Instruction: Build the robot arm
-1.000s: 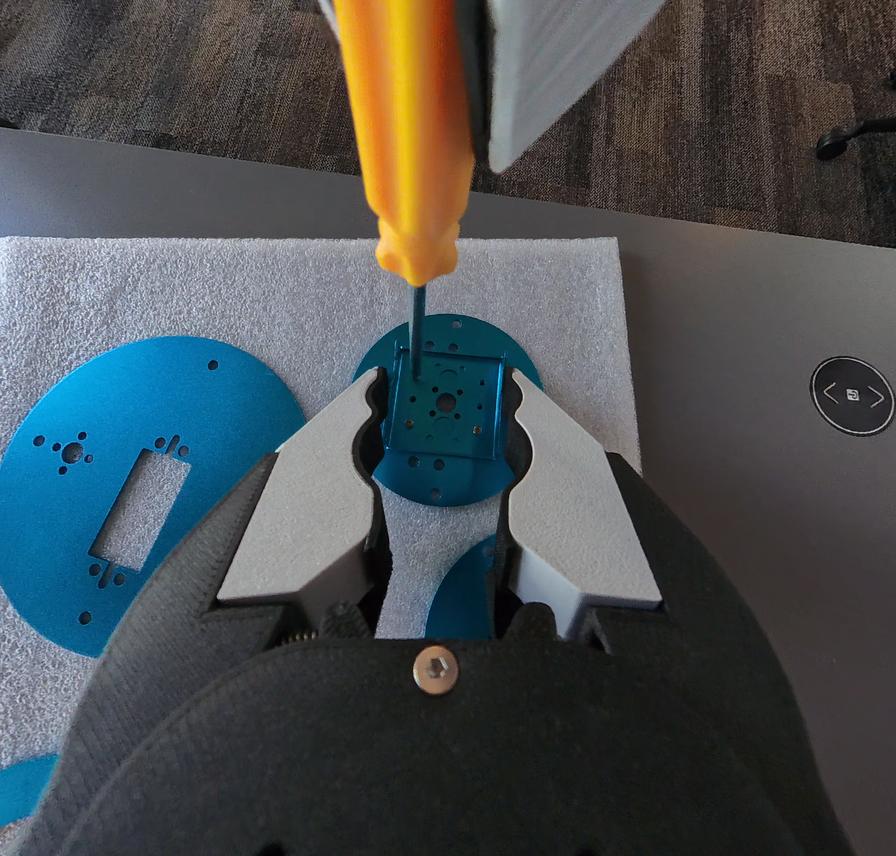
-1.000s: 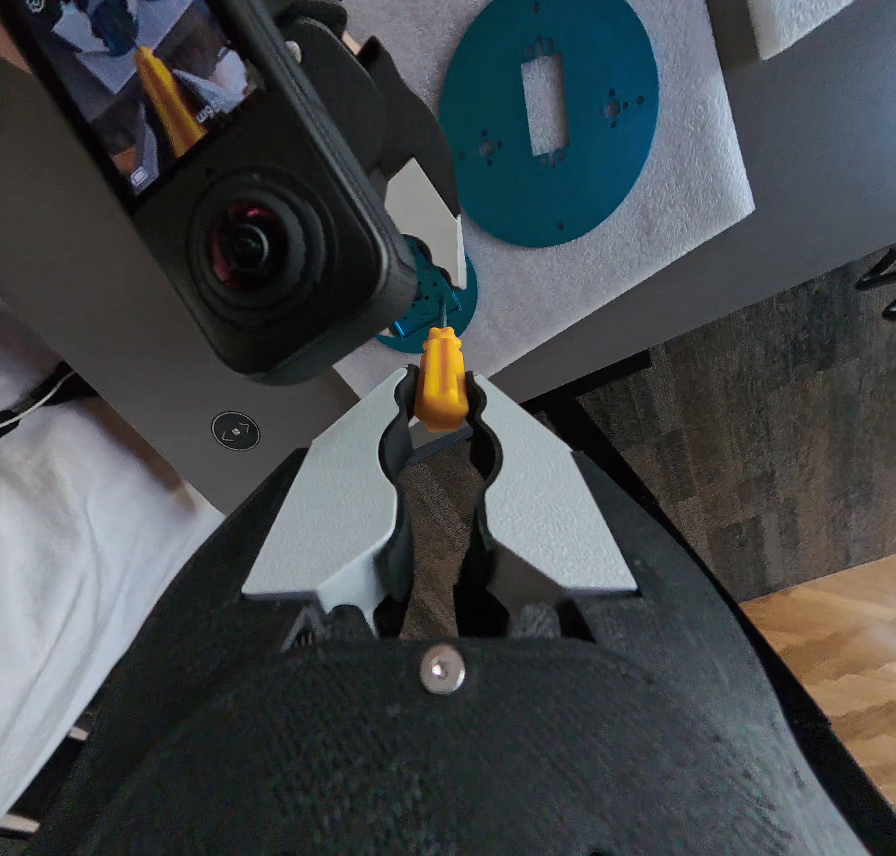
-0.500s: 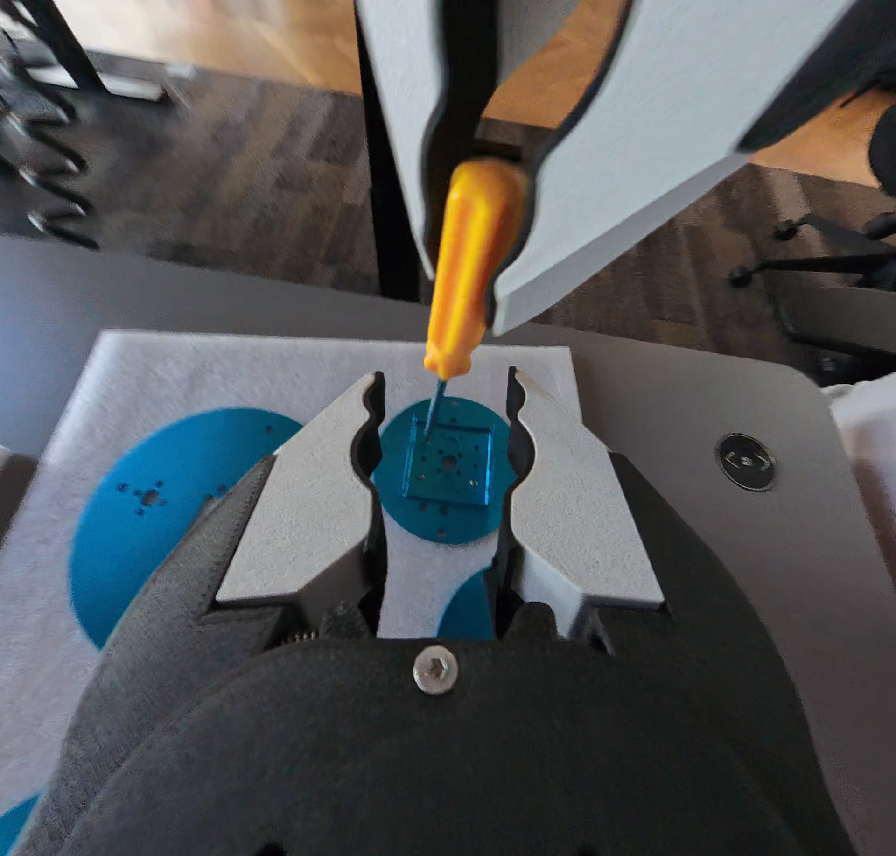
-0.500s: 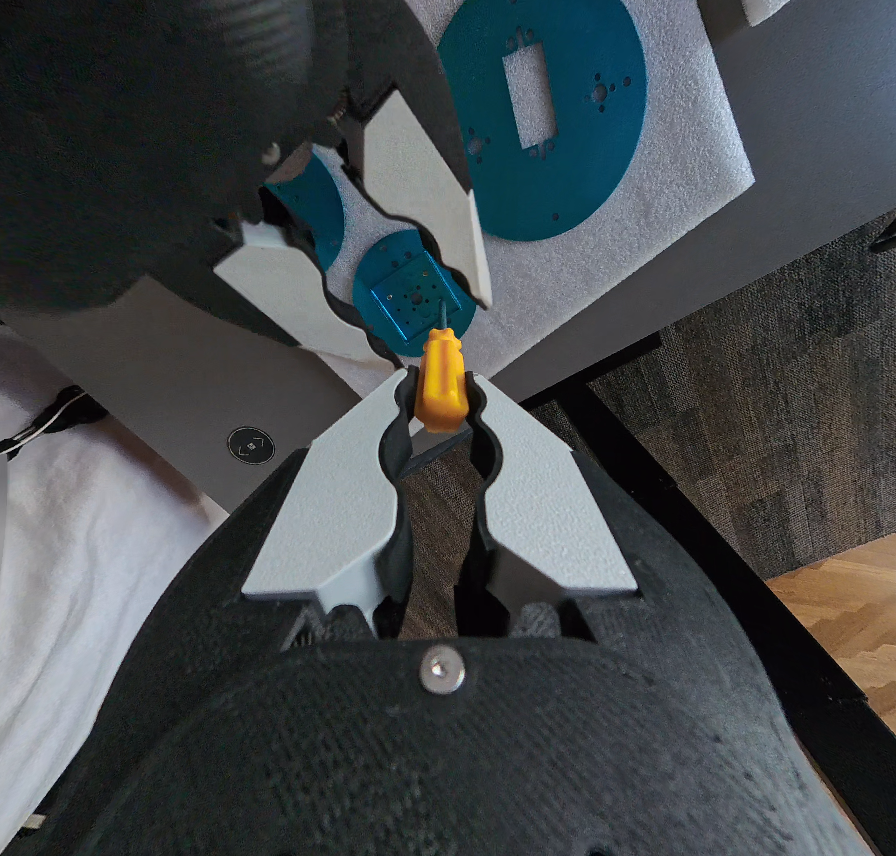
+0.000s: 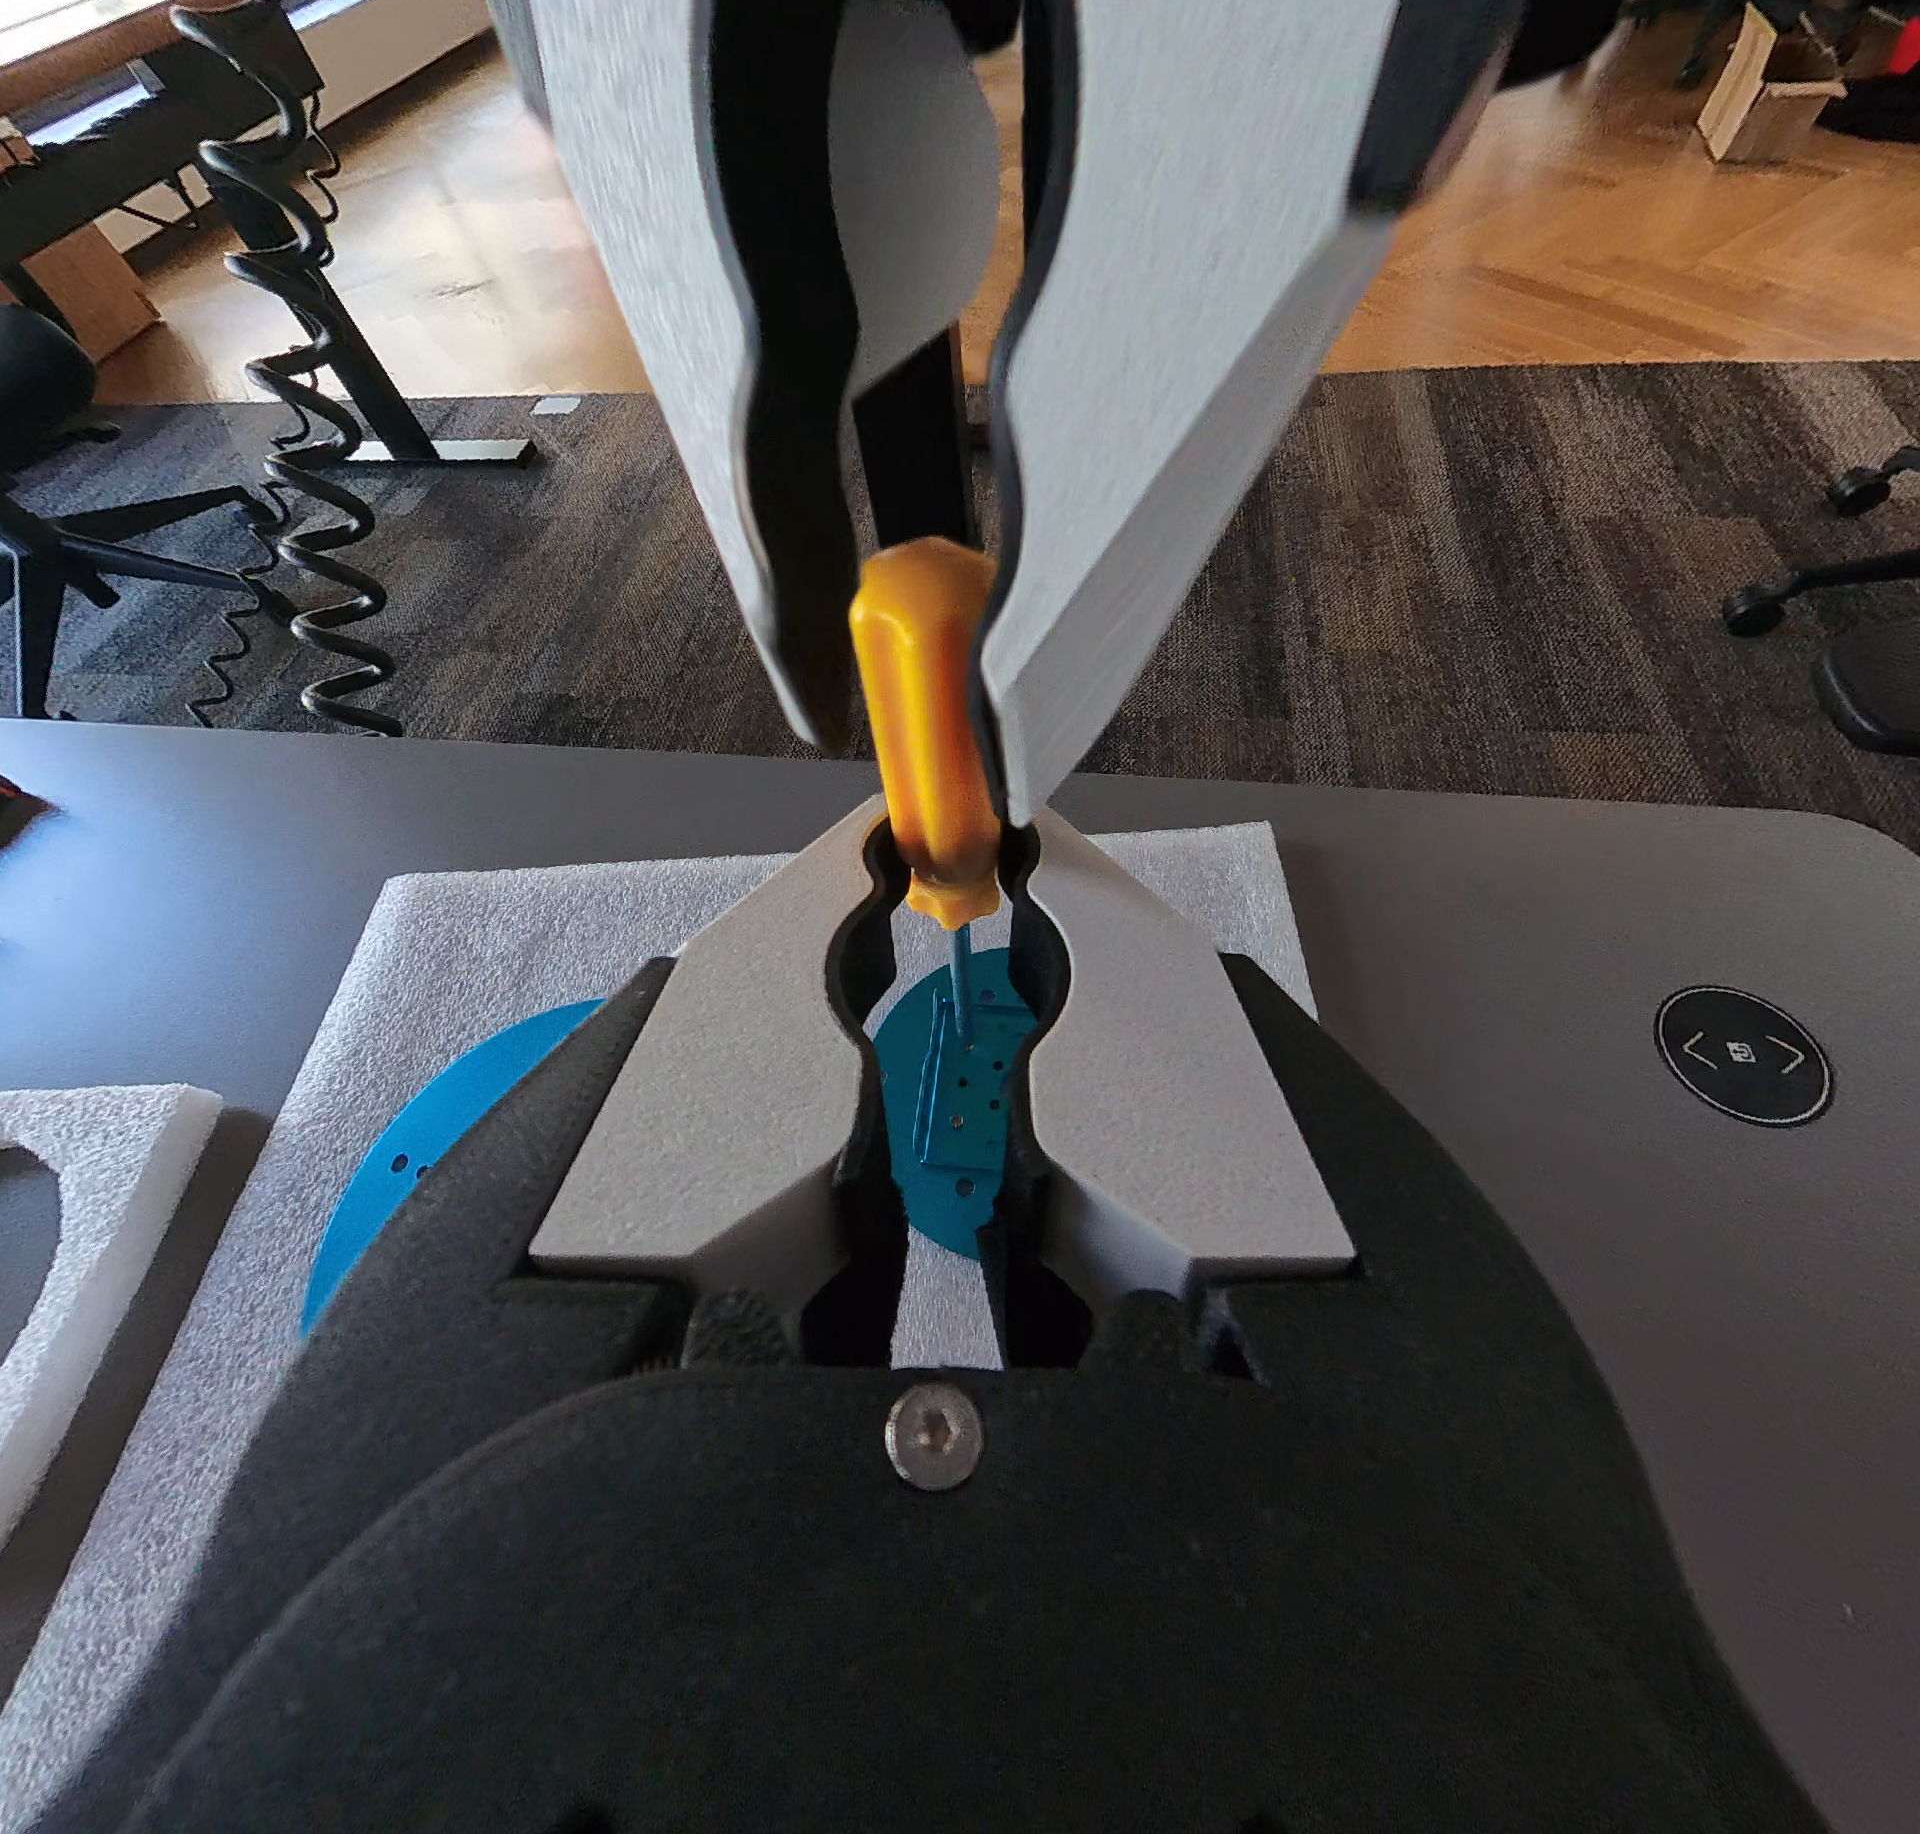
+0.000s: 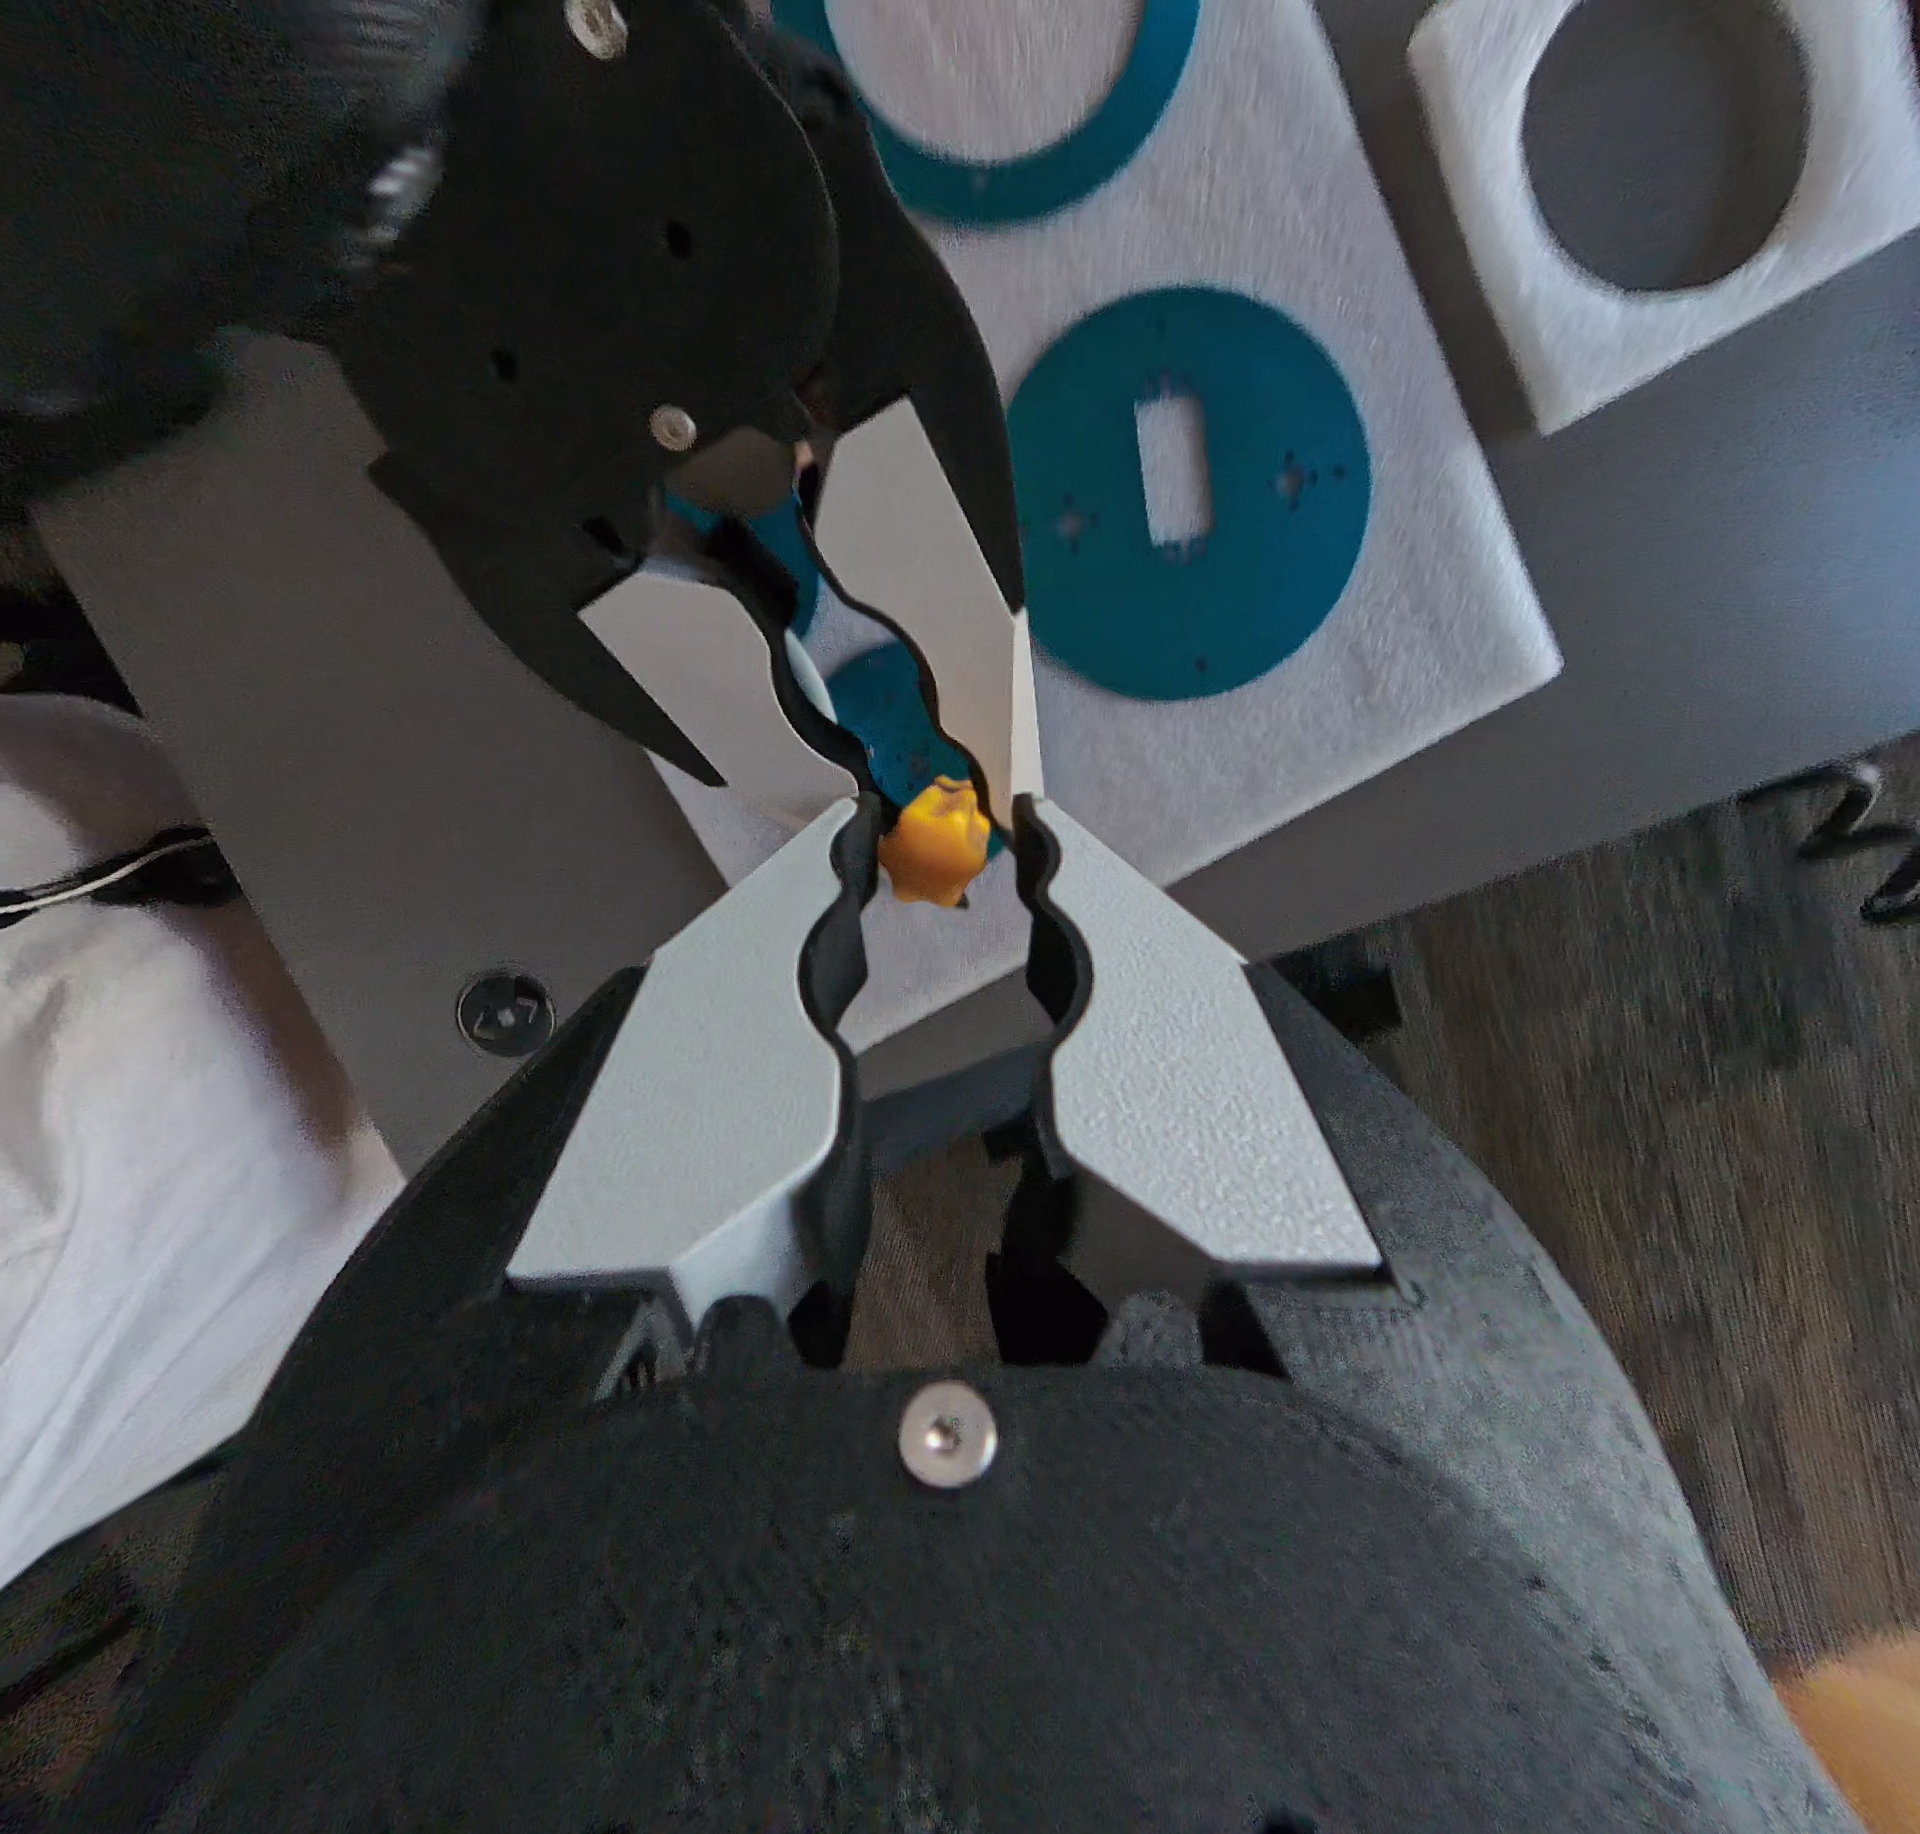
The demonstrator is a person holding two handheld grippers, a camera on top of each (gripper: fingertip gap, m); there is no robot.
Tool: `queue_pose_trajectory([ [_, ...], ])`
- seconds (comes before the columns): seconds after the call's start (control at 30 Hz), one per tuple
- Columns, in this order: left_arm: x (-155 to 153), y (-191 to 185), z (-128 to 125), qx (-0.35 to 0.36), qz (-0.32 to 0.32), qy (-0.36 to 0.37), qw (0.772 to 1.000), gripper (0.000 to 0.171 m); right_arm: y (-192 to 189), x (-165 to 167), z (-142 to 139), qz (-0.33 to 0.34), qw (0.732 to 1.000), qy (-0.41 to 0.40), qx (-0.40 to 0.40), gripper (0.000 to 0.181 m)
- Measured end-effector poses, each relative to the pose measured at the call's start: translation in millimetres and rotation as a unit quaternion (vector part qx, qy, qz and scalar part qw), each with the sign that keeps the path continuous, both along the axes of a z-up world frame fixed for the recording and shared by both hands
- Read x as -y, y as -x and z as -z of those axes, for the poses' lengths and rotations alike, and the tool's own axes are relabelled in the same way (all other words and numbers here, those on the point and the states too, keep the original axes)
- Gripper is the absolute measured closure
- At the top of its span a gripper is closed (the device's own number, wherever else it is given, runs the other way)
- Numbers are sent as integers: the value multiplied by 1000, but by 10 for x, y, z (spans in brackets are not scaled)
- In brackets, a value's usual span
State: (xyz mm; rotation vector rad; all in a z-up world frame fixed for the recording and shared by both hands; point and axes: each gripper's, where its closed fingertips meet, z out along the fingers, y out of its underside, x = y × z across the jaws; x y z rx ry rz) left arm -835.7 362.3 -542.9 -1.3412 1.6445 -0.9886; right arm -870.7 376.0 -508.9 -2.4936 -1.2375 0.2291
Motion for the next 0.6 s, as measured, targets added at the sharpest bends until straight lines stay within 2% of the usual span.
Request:
queue_pose_trajectory([
  [0.07,-1,4,-1,1,2,0,1000,157,65,-42,-190,-20,994,-70,-79,147],
  [0.13,10,7,1,-1,7,-2,1000,157,90,-74,-358,-55,974,-158,-154,125],
  [0.2,25,6,4,-3,11,-10,1000,157,119,-20,-442,-98,950,-202,-216,124],
  [0.23,33,3,5,-3,12,-13,1000,157,135,46,-444,-121,944,-197,-237,134],
  [0.3,41,-1,5,-2,13,-15,1000,157,82,89,-397,-139,946,-173,-235,143],
  [0.37,35,1,6,-3,14,-12,1000,157,44,144,-377,-167,949,-149,-220,159],
  [0.6,58,-17,12,-12,24,-23,999,157,25,151,-170,-214,963,-99,-131,161],
])
